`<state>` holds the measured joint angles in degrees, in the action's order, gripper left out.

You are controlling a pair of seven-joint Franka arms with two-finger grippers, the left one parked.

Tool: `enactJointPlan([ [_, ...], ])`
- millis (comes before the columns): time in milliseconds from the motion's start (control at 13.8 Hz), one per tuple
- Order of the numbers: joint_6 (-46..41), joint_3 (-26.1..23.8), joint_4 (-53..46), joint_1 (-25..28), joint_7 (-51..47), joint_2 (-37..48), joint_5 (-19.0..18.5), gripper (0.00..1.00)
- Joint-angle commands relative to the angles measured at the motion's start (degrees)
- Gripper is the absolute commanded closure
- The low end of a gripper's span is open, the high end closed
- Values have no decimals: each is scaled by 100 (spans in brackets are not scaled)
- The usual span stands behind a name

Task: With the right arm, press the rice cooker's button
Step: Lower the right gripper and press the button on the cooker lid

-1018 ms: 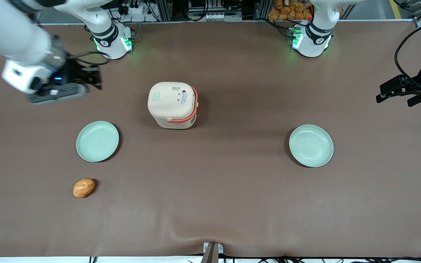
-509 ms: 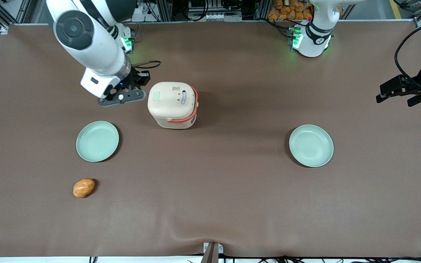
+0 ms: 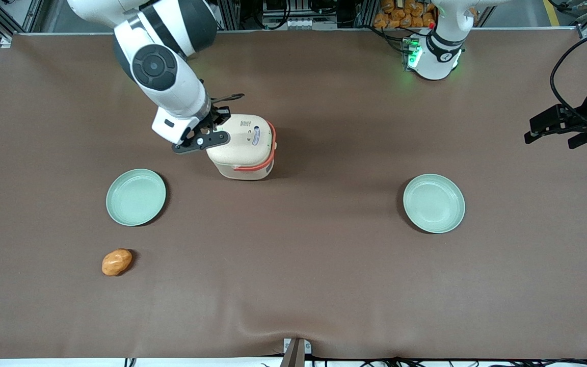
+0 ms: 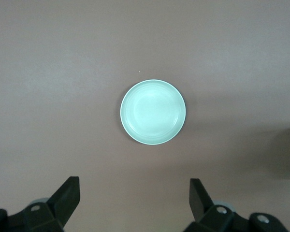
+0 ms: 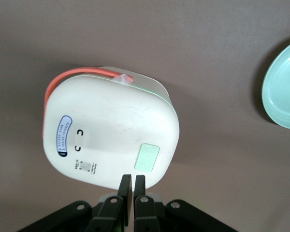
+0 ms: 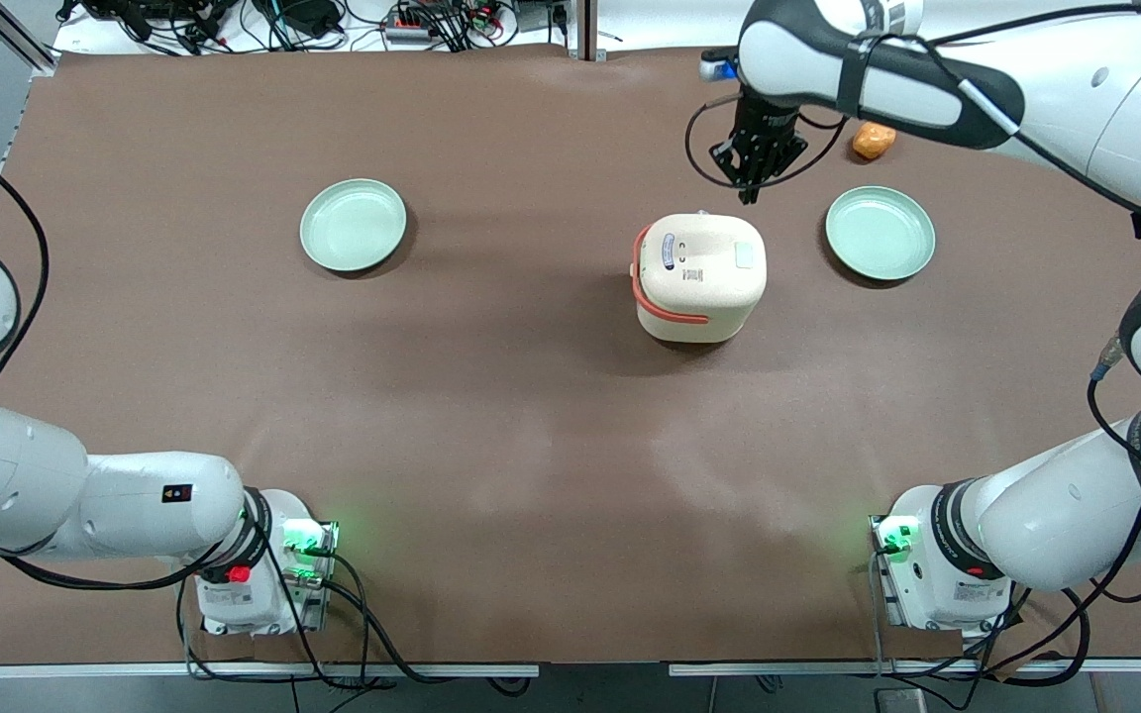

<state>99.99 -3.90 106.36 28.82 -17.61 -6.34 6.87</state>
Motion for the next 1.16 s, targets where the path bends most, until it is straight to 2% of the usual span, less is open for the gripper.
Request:
enactJointPlan([
  [0,441,3,656,-8,3,326,87,91],
  [509,767,-23,1308,0,126,273,87,91],
  [1091,1083,-103,1396,0,187,221,95,91],
])
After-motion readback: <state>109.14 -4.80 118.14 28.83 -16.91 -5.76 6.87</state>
